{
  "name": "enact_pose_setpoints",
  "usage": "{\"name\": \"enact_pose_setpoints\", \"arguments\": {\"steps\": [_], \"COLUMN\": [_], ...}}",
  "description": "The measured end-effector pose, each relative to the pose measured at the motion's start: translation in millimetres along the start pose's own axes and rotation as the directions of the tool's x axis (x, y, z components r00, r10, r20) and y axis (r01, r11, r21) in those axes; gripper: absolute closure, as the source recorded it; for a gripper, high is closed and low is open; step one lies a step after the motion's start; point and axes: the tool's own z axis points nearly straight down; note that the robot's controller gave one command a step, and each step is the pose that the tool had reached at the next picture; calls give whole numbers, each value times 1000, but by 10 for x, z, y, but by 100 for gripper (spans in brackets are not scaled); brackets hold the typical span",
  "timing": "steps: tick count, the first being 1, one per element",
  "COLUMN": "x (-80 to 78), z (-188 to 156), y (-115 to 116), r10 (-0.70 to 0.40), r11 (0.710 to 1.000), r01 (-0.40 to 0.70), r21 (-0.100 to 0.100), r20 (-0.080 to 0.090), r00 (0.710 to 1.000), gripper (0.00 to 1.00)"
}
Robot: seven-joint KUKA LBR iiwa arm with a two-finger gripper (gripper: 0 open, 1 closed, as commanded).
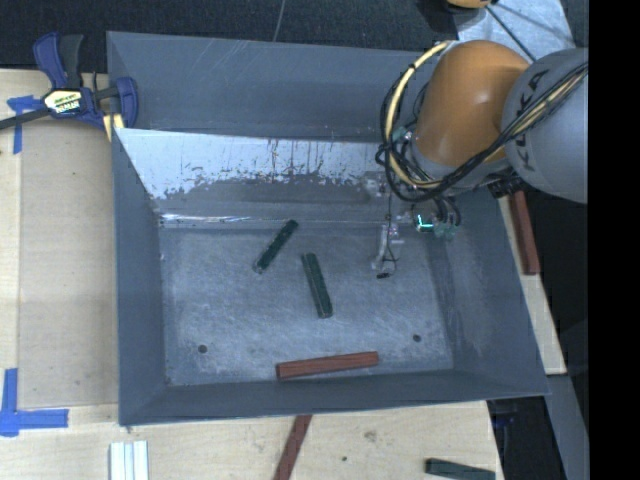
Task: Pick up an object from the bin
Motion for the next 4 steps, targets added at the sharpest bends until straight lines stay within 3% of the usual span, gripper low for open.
{"name": "enact_pose_setpoints", "arguments": {"steps": [1,2,3,4], "x": [52,23,144,69], "z": [-132,290,482,481], "y": [26,421,629,810], "r10": [-49,-107,-330,-608], "r11": [999,994,944,794], "r01": [49,107,330,608], "r21": [1,3,-2,4], "r20": [3,13,-4,7], "r00": [999,994,944,794], "gripper": [0,0,0,0]}}
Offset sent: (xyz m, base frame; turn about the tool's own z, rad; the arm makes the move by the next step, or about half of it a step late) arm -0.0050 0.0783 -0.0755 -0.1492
